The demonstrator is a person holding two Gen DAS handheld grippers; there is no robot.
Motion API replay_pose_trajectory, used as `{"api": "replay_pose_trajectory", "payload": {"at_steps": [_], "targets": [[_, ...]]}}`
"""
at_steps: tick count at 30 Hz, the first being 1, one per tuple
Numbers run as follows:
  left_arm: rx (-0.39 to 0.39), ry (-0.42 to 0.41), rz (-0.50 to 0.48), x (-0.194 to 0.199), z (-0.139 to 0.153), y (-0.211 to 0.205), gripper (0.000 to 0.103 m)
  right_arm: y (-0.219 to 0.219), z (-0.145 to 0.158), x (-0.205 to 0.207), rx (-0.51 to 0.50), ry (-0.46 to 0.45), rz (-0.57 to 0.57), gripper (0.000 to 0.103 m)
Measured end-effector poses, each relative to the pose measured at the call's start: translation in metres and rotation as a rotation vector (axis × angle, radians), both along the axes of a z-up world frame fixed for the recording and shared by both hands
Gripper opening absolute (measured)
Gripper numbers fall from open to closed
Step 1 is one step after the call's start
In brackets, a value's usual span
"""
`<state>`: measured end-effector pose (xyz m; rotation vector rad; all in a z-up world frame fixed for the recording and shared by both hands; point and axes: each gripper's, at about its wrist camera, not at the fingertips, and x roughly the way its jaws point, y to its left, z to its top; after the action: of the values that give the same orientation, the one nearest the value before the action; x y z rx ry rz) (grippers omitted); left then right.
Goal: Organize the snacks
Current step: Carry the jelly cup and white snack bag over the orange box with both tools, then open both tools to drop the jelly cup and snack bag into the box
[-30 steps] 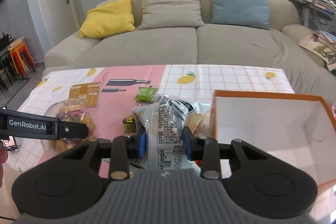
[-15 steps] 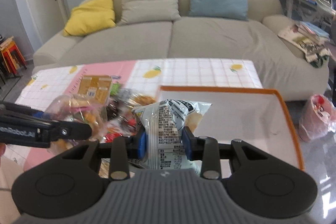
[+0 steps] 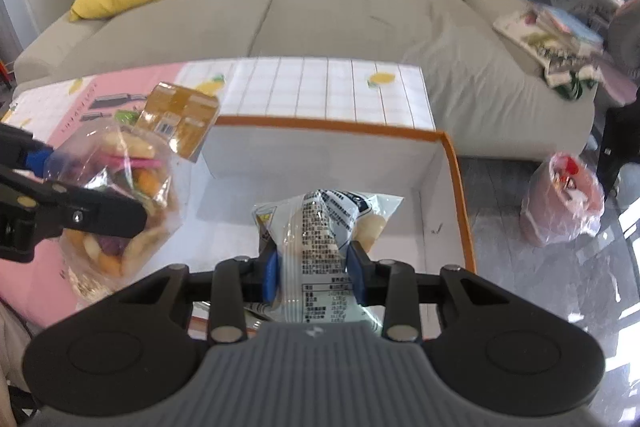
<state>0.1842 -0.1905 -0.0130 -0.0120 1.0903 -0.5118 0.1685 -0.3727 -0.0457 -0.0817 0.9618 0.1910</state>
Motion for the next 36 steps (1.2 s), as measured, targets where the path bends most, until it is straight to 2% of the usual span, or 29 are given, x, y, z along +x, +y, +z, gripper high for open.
{"api": "replay_pose_trajectory", "payload": {"at_steps": [4,14,29,36], "targets": [[0.033,0.069,-0.019,0.017,-0.019,-0.017,0.067,-0.015,-0.02,0.014,0.012,0.056,-0.014,0.034],[0.192,0.175,-0.065,0.038,-0.065,-0.046,0.067,-0.022,-0.068,0.04,-0.014,0.155,0.024,0.034],[0.302,0.263,-0.114,0.045,-0.093,-0.064,0.069,-0.013,-0.105,0.059,-0.042,0.294,0.085,0.034],[0.294,0.235,-0.1,0.046,-0.085,-0.061,0.084,-0.014,-0.114,0.06,-0.061,0.345,0.072,0.036]]}}
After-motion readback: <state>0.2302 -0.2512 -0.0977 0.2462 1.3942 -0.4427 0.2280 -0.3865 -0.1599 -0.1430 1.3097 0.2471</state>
